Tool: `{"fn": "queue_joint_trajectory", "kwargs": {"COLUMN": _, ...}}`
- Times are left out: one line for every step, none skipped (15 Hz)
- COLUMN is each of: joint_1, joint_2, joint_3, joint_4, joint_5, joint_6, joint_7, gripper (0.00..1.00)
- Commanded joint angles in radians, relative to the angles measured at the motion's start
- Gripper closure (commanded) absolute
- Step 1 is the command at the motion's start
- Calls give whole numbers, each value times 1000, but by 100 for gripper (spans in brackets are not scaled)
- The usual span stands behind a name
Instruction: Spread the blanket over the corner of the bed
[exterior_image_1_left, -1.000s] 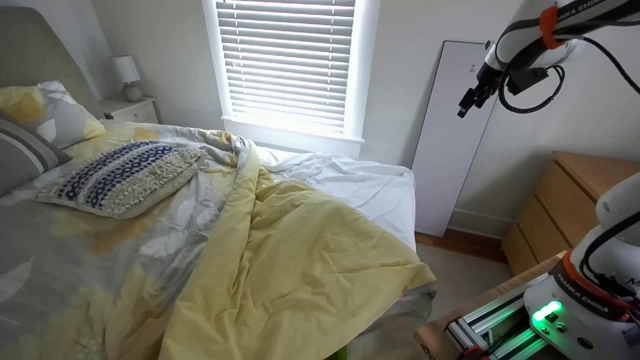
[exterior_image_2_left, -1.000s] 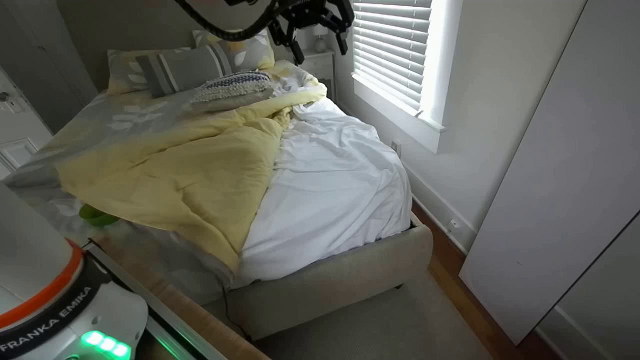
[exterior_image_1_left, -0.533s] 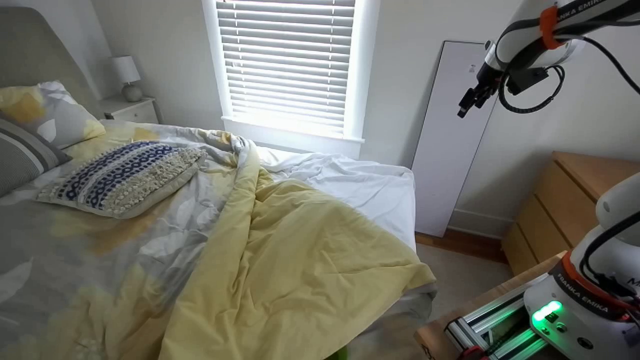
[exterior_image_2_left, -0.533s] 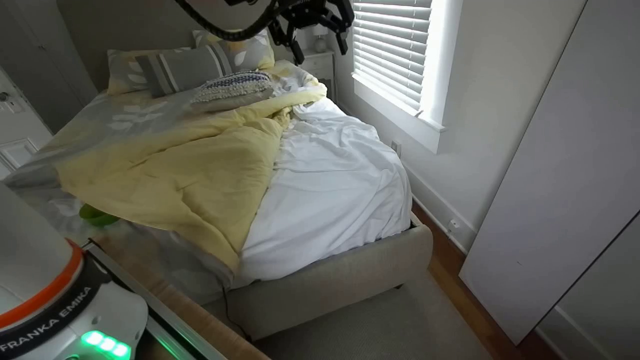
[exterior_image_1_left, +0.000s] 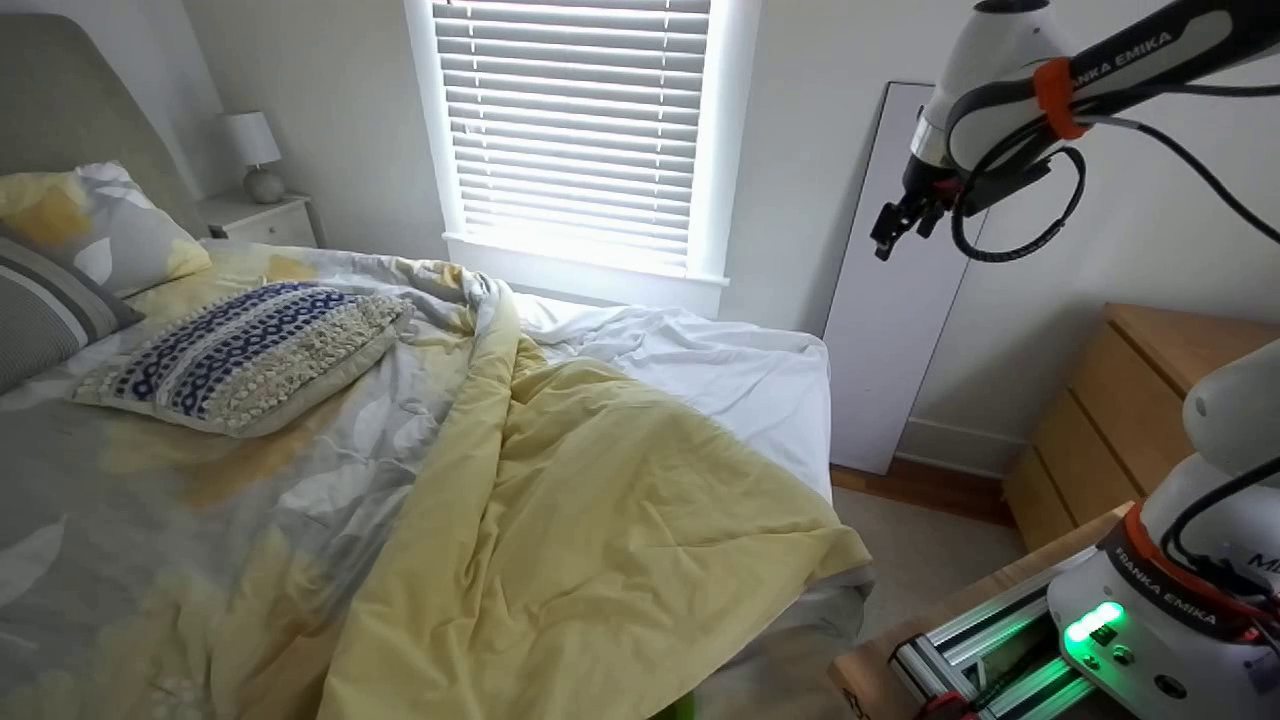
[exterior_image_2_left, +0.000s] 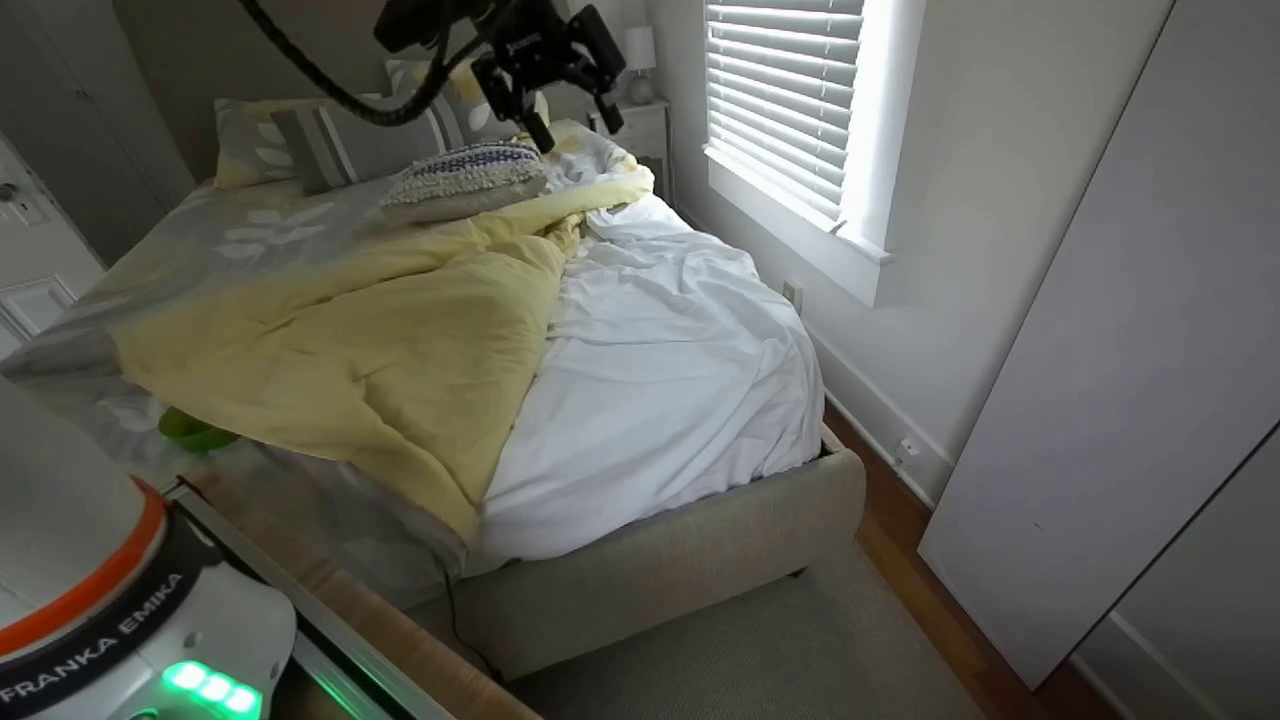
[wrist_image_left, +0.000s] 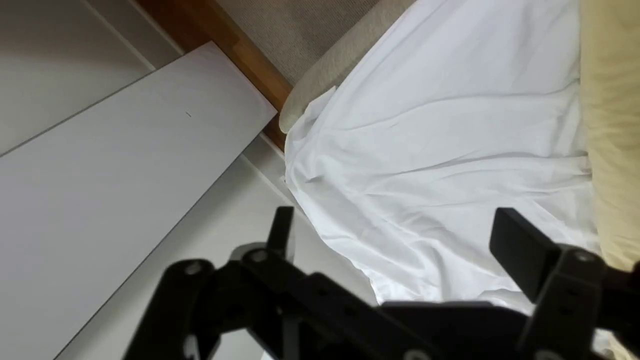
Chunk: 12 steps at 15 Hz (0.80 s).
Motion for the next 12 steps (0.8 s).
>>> {"fn": "queue_joint_trajectory", "kwargs": {"joint_1": -133, "joint_2": -29, "joint_3": 275, "joint_4": -30, "joint_5": -61, "joint_6": -130, "joint_7": 275, "gripper": 0}}
{"fn": "queue_joint_trajectory", "kwargs": {"joint_1": -142, "joint_2": -12, "joint_3": 343, "joint_4": -15, "joint_5": -46, "joint_6": -188, "joint_7": 350, "gripper": 0}}
{"fn": "queue_joint_trajectory", "kwargs": {"joint_1": -126, "joint_2": 19, "joint_3": 385, "joint_4": 4, "joint_5": -23, "joint_6": -249, "joint_7": 428, "gripper": 0}}
{"fn": "queue_joint_trajectory", "kwargs": {"joint_1": -98, "joint_2": 55, "joint_3": 416, "joint_4": 28, "joint_5": -20, "joint_6": -316, "joint_7": 508, "gripper": 0}}
{"fn": "queue_joint_trajectory", "kwargs": {"joint_1": -85, "joint_2": 87, "joint_3": 450, "joint_4": 40, "joint_5": 10, "joint_6": -349, "joint_7": 565, "gripper": 0}}
{"fn": "queue_joint_trajectory", "kwargs": {"joint_1": 20, "joint_2": 131, "joint_3": 391, "joint_4": 53, "joint_5": -6, "joint_6": -390, "joint_7": 653, "gripper": 0}}
{"fn": "queue_joint_trajectory", "kwargs": {"joint_1": 58, "joint_2": 166, "joint_3": 388, "joint_4": 67, "joint_5": 34, "joint_6": -410, "joint_7": 670, "gripper": 0}}
{"fn": "queue_joint_trajectory", "kwargs": {"joint_1": 113, "joint_2": 203, "joint_3": 362, "joint_4": 76, "joint_5": 92, "joint_6": -390, "joint_7": 669, "gripper": 0}}
{"fn": "queue_joint_trajectory", "kwargs": {"joint_1": 154, "joint_2": 232, "joint_3": 343, "joint_4": 81, "joint_5": 129, "joint_6": -354, "joint_7": 670, "gripper": 0}}
{"fn": "queue_joint_trajectory", "kwargs": {"joint_1": 191, "joint_2": 251, "joint_3": 323, "joint_4": 79, "joint_5": 170, "joint_6": -301, "joint_7": 658, "gripper": 0}}
{"fn": "queue_joint_trajectory", "kwargs": {"joint_1": 227, "joint_2": 275, "joint_3": 305, "joint_4": 94, "joint_5": 219, "joint_6": -291, "joint_7": 623, "gripper": 0}}
{"fn": "queue_joint_trajectory", "kwargs": {"joint_1": 254, "joint_2": 291, "joint_3": 287, "joint_4": 92, "joint_5": 262, "joint_6": -238, "joint_7": 600, "gripper": 0}}
